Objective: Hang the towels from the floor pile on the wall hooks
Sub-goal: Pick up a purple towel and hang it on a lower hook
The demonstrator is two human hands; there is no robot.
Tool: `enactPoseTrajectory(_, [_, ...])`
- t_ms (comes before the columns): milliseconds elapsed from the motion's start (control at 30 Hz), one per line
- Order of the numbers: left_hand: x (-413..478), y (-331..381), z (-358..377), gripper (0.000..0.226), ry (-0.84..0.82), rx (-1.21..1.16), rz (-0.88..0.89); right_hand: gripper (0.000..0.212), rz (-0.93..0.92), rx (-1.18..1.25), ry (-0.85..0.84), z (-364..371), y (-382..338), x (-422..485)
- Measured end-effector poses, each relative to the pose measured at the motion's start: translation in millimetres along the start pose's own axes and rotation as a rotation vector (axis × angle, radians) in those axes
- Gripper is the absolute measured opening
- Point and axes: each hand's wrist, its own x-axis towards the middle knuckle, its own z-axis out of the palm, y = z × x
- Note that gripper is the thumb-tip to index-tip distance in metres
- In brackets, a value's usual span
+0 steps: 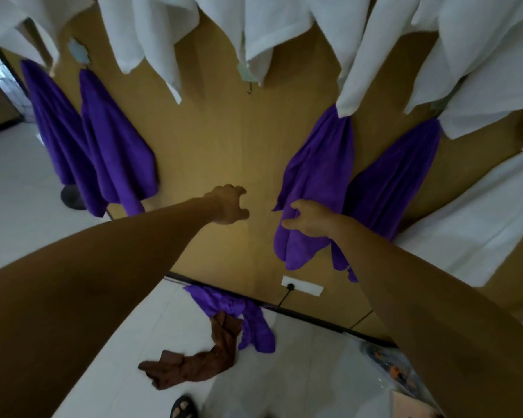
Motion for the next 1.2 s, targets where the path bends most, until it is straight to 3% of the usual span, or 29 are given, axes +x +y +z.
enactPoseTrajectory(333, [-7, -95, 63, 0.072, -0.117, -0.082, -0.085, 0.073, -0.051, -0.078, -0.182, 84, -60, 36])
enactPoseTrajectory(533, [1, -167, 128, 0.072, -0.253, -0.167, -0.131, 0.07, -0.056, -0.109, -0.291, 165, -84, 71])
enactPoseTrajectory(667, [11, -208, 185, 0.07, -0.326, -0.226, -0.157, 0.056, -0.038, -0.098, -0.354, 226, -88, 105])
enactPoseTrajectory(833, [47, -242, 281, 0.066, -0.386, -0.256, -0.184, 0.06, -0.002, -0.055, -0.373, 324, -49, 154])
enactPoseTrajectory(967, [81, -257, 384, 0.055, -0.385, -0.324, -0.236, 0.06, 0.083, -0.07, -0.426, 414, 13, 194])
enactPoseTrajectory(1200, [143, -272, 565, 0.056, -0.463, -0.364, -0.301, 0.062, 0.178, -0.072, -0.455, 563, 123, 268])
